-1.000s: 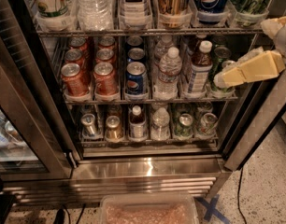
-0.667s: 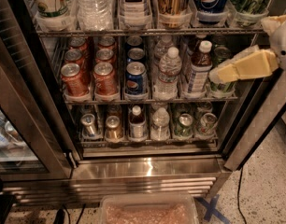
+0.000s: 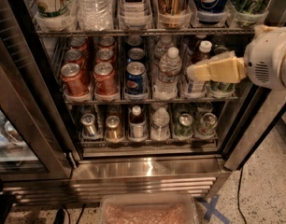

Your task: Pick pepsi can from top shelf of fridge

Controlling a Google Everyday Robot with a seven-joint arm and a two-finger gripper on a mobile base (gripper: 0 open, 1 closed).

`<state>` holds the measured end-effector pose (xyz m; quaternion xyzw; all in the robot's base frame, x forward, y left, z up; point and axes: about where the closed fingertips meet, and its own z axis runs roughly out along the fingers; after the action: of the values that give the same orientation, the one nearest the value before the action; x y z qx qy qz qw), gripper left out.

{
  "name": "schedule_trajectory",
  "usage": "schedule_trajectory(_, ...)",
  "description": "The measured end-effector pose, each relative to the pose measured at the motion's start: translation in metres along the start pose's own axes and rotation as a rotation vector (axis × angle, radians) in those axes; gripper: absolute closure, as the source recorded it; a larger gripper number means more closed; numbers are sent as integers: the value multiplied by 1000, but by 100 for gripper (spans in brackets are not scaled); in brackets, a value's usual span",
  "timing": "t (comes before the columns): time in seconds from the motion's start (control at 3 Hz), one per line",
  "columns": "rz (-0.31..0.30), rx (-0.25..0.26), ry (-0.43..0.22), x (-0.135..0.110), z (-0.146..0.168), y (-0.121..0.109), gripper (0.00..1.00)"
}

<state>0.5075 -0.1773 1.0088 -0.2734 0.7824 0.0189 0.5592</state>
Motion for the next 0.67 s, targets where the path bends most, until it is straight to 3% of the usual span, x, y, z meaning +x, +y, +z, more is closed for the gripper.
schedule_trajectory(0.67,160,262,-143,-11,-12,-43,5)
